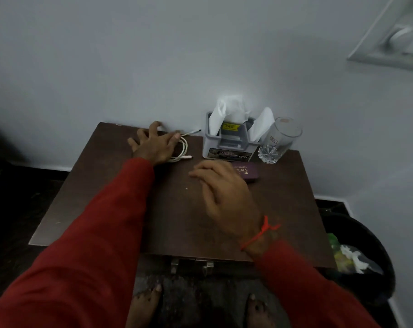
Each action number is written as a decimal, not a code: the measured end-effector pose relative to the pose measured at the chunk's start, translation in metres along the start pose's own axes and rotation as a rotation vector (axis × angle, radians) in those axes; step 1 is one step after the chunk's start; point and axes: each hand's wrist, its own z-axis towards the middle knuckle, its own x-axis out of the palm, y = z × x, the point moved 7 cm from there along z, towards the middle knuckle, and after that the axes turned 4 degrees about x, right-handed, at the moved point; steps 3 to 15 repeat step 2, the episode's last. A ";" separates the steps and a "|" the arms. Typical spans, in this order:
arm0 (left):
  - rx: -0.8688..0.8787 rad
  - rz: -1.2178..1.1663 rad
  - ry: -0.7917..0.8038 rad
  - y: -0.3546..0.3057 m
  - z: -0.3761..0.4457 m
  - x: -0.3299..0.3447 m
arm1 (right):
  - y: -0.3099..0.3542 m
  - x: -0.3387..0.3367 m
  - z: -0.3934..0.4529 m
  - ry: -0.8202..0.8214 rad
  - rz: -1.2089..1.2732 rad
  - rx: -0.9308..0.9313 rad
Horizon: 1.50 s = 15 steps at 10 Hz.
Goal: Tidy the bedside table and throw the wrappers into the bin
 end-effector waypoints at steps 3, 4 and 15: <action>0.010 -0.182 -0.187 -0.021 -0.034 -0.032 | -0.020 -0.021 -0.026 -0.100 0.171 0.267; 0.010 -0.182 -0.187 -0.021 -0.034 -0.032 | -0.020 -0.021 -0.026 -0.100 0.171 0.267; 0.010 -0.182 -0.187 -0.021 -0.034 -0.032 | -0.020 -0.021 -0.026 -0.100 0.171 0.267</action>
